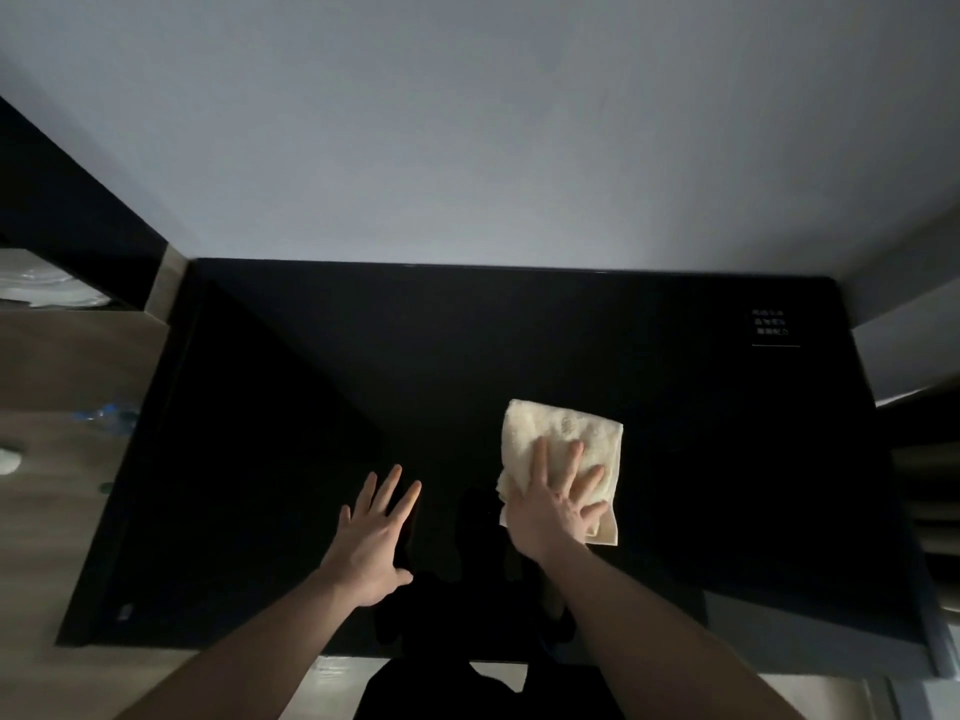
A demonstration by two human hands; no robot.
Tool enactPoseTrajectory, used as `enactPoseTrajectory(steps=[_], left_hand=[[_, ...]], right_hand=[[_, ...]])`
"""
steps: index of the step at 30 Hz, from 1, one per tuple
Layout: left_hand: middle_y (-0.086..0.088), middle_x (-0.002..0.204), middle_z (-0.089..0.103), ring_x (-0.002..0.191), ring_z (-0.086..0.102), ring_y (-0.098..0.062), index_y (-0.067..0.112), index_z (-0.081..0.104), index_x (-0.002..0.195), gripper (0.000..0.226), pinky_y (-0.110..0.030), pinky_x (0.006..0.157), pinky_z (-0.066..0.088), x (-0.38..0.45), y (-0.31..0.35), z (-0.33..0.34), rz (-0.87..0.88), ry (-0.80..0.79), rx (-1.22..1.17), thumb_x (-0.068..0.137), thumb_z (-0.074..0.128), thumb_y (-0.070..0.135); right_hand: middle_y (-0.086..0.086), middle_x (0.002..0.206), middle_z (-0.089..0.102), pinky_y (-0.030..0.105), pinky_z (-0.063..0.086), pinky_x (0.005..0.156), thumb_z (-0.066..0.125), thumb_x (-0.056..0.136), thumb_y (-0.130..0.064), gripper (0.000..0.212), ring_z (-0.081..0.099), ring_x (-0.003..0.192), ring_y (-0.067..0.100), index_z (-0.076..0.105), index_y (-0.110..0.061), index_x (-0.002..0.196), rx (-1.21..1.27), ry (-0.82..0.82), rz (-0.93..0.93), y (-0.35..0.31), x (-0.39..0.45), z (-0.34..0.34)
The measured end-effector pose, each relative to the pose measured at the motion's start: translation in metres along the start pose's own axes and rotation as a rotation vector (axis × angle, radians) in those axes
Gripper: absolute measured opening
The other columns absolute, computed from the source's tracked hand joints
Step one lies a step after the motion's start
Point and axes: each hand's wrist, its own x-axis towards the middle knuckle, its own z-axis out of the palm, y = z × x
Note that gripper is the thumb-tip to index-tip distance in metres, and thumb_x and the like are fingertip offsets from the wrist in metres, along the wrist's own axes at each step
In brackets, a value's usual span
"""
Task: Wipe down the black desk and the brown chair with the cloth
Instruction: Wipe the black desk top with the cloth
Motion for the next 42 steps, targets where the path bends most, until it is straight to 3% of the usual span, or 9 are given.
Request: enactPoseTrajectory(steps=[5,13,21,30,37,42], left_hand=[[0.000,0.171,-0.030,0.160,-0.020,-0.036,0.030,-0.009,0.168,0.127,-0.065,0.126,0.019,0.001,0.008,-0.002,-0.017,-0.020,-0.008,0.084,0.087,0.036],[0.003,0.171,-0.030,0.160,-0.020,-0.034,0.035,-0.008,0.167,0.123,-0.064,0.126,0.019,-0.008,0.006,0.004,-0.080,-0.014,-0.062,0.087,0.085,0.028],[0.003,0.171,-0.030,0.160,-0.018,-0.034,0.036,-0.011,0.166,0.124,-0.057,0.129,0.015,-0.031,-0.049,-0.004,-0.155,0.066,-0.092,0.087,0.084,0.035],[0.000,0.173,-0.026,0.161,-0.014,-0.036,0.034,-0.007,0.168,0.124,-0.056,0.129,0.019,-0.032,-0.186,-0.025,-0.157,0.119,-0.154,0.085,0.085,0.042],[0.002,0.173,-0.024,0.162,-0.012,-0.034,0.034,-0.005,0.168,0.119,-0.051,0.131,0.018,-0.046,-0.297,-0.037,-0.093,0.132,-0.085,0.087,0.081,0.044],[0.000,0.174,-0.021,0.162,-0.010,-0.031,0.031,-0.002,0.169,0.114,-0.048,0.131,0.014,-0.065,-0.351,-0.035,-0.079,0.135,-0.112,0.089,0.077,0.051]], right_hand=[[-0.002,0.160,-0.051,0.074,0.000,0.123,0.048,0.105,-0.044,0.091,-0.034,0.153,0.044,-0.023,-0.045,0.162,-0.076,-0.018,0.008,0.038,0.004,-0.028],[-0.004,0.162,-0.049,0.077,-0.004,0.120,0.035,0.103,-0.055,0.083,-0.035,0.153,0.042,-0.024,-0.047,0.161,-0.066,0.060,-0.036,0.048,0.010,-0.029],[-0.001,0.168,-0.040,0.077,0.007,0.120,0.035,0.104,-0.049,0.082,-0.028,0.155,0.046,-0.023,-0.047,0.161,-0.050,0.101,0.073,0.018,0.006,-0.023],[0.004,0.168,-0.039,0.079,0.010,0.118,0.033,0.105,-0.048,0.079,-0.024,0.154,0.053,-0.024,-0.047,0.160,-0.035,0.145,0.096,-0.105,-0.005,0.039],[0.000,0.165,-0.045,0.081,-0.006,0.114,0.038,0.103,-0.035,0.083,-0.039,0.148,0.050,-0.019,-0.050,0.161,0.031,0.096,-0.021,-0.250,-0.030,0.116],[0.001,0.159,-0.052,0.081,-0.018,0.112,0.040,0.103,-0.038,0.084,-0.049,0.141,0.049,-0.020,-0.047,0.161,-0.001,-0.001,-0.152,-0.332,-0.049,0.169]])
